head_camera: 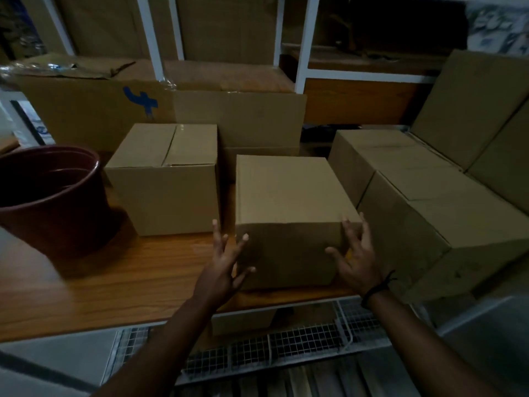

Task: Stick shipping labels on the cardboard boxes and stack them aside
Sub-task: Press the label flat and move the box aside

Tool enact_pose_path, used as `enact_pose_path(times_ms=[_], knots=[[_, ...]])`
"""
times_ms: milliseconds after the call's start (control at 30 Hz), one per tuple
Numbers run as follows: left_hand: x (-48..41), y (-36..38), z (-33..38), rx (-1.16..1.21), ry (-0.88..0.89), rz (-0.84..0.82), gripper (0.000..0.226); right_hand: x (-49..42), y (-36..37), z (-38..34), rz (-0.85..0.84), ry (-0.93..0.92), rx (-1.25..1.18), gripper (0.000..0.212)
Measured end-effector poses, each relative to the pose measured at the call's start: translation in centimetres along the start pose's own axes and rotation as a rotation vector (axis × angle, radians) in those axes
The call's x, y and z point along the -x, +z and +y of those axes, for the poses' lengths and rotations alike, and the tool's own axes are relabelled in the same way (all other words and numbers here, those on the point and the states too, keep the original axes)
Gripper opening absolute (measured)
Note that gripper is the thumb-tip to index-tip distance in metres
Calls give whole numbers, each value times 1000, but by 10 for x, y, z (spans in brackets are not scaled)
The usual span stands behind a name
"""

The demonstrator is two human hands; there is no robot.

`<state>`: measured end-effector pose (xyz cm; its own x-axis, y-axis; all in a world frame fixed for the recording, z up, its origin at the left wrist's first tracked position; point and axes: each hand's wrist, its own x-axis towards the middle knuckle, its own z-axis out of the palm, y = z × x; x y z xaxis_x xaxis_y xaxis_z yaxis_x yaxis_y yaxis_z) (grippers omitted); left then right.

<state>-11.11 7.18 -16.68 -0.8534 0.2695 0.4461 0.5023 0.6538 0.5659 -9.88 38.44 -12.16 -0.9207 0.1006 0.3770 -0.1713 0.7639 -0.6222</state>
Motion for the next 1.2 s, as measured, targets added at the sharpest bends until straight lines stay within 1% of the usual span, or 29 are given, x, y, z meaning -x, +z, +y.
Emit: enact_pose_path(times_ms=[67,133,167,267,333,400,467,533,633,767,900,1067,1200], knots=[[-5,1,-2,-11,-18,-97,91,-4,9,1,-38,53,32,92],[-13,2,-1,-36,-14,-159,98,-10,16,-2,1,16,60,100],[-16,1,0,-31,-12,-160,100,-12,18,-4,34,-15,77,102],[-24,-7,3,-12,-17,-132,106,-25,13,-10,75,-45,68,99],[-32,-19,7,-4,-19,-82,102,-36,-1,-21,63,-66,44,97],[-47,-36,17,14,-33,-10,98,-53,-23,-38,40,-74,83,95],[-67,-54,32,63,-69,56,93,-76,-46,-58,16,-43,120,90],[-89,-72,47,135,-110,108,84,-98,-68,-77,-4,22,100,82],[-116,-94,58,219,-195,123,70,-121,-88,-100,-84,108,91,69],[-142,-98,57,248,-312,45,60,-144,-86,-108,-201,261,38,60],[-152,-89,44,343,-417,-88,52,-161,-63,-97,-352,314,92,58],[-149,-73,30,405,-482,-156,54,-166,-33,-75,-368,385,27,55],[-147,-72,29,446,-458,-220,47,-160,-24,-64,-345,394,9,51]])
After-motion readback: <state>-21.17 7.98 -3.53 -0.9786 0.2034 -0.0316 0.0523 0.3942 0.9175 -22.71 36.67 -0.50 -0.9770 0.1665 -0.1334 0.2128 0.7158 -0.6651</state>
